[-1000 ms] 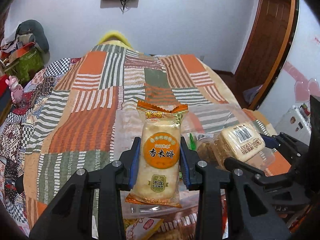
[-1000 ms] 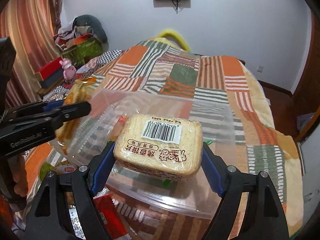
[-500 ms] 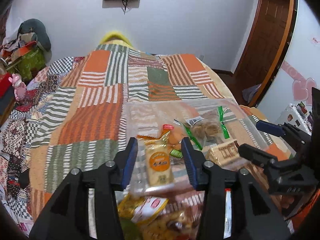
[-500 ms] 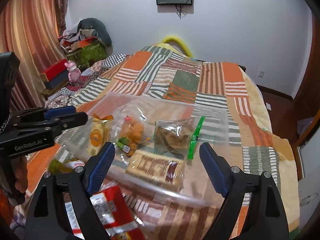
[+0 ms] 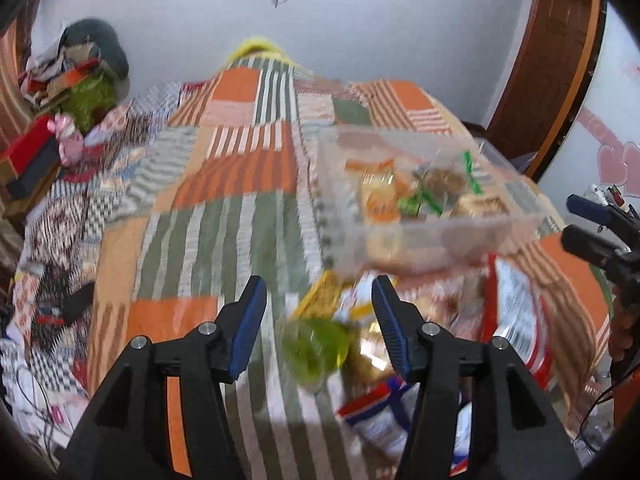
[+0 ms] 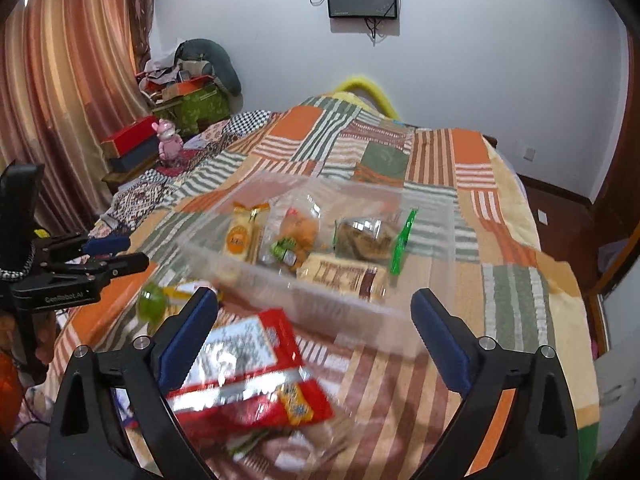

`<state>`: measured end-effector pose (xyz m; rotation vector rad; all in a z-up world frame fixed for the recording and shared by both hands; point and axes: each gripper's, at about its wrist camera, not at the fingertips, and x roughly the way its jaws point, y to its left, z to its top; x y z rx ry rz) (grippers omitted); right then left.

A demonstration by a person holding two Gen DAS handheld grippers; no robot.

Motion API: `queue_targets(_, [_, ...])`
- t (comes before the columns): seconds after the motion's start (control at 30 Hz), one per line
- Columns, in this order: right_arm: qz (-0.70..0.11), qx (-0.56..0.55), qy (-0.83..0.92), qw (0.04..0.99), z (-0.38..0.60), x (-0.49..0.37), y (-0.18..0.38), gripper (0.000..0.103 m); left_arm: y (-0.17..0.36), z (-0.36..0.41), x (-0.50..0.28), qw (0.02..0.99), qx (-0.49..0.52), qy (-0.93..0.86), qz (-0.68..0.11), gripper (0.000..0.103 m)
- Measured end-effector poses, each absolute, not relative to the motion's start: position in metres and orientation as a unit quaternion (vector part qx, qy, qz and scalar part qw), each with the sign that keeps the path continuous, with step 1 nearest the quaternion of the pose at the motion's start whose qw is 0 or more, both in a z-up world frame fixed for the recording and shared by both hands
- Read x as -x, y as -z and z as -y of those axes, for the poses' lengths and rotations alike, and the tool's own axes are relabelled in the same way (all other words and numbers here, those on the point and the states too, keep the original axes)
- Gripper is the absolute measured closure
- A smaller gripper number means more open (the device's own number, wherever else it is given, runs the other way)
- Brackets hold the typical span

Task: Organize snacks
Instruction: 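Grasp the green jelly cup with the left tool while the right tool grasps the biscuit roll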

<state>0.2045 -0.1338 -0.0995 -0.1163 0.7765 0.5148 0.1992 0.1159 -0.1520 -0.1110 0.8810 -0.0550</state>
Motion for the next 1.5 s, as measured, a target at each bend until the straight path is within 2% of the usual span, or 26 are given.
queue_targets(0.37, [-0.428,0.061,-0.203,0.878,0.168,-0.190,0.137,0.006,0.207,-0.122,-0.194,0.875,0.077,0.026,-0.478,0.048])
queue_targets(0.53, [-0.454,0.075,-0.204,0.864,0.175,-0.183,0.153,0.006,0.215,-0.122,-0.198,0.874,0.087,0.022,-0.478,0.048])
queue_targets(0.87, [-0.452,0.106,-0.238,0.853,0.146,-0.190,0.164,0.008,0.221,-0.124,-0.210,0.873,0.081,0.011,-0.480,0.047])
queue_targets(0.93, [-0.452,0.112,-0.244,0.851,0.141,-0.192,0.167,0.012,0.221,-0.125,-0.212,0.874,0.076,0.009,-0.479,0.047])
queue_targets(1.03, [-0.457,0.102,-0.258,0.845,0.140,-0.196,0.168,0.025,0.220,-0.126,-0.217,0.876,0.072,0.005,-0.477,0.045])
queue_targets(1.1, [-0.463,0.096,-0.264,0.841,0.141,-0.198,0.171,0.039,0.221,-0.129,-0.222,0.877,0.077,0.003,-0.475,0.043])
queue_targets(1.27, [-0.458,0.093,-0.264,0.844,0.143,-0.193,0.171,0.046,0.222,-0.129,-0.226,0.882,0.077,-0.003,-0.466,0.042])
queue_targets(1.37, [-0.457,0.093,-0.262,0.845,0.146,-0.189,0.170,0.050,0.223,-0.129,-0.225,0.883,0.079,0.003,-0.463,0.047])
queue_targets(1.5, [-0.458,0.092,-0.251,0.848,0.157,-0.182,0.167,0.055,0.222,-0.128,-0.217,0.885,0.076,-0.001,-0.459,0.047])
